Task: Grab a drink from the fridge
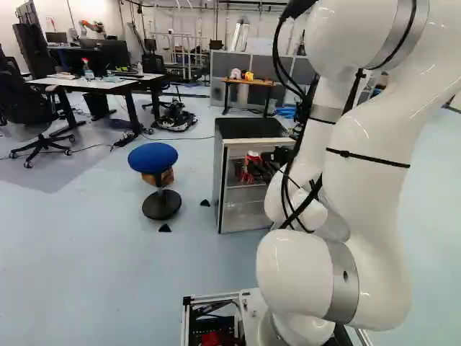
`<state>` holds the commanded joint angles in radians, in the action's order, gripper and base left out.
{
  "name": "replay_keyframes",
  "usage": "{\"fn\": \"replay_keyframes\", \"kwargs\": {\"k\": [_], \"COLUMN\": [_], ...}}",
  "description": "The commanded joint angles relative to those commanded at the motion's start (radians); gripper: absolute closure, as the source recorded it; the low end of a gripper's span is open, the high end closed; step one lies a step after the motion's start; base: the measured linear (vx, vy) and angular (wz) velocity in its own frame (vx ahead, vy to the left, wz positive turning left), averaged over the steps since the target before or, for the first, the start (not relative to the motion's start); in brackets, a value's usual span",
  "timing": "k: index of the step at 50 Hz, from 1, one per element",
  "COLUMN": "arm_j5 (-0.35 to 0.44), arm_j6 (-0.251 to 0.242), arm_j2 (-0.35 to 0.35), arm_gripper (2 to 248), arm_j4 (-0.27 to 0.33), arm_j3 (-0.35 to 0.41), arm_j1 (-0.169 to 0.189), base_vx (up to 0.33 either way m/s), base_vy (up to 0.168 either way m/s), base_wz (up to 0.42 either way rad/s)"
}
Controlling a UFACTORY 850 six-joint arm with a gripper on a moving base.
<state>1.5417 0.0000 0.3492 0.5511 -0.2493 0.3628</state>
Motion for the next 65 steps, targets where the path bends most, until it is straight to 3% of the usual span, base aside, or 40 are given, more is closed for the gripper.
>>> {"fn": "replay_keyframes", "kwargs": {"k": [27, 65], "arm_j5": [-0.025, -0.080], "arm_j6": [0.000, 0.000], "arm_j2": [-0.072, -0.112], "arm_gripper": [159, 159], "arm_j4": [-0.075, -0.221], "arm_j3": [-0.011, -0.090], "arm_j1": [-0.021, -0.057], "base_vx": [0.000, 0.000], "base_vy": [0.000, 0.000], "base_wz": [0.000, 0.000]}}
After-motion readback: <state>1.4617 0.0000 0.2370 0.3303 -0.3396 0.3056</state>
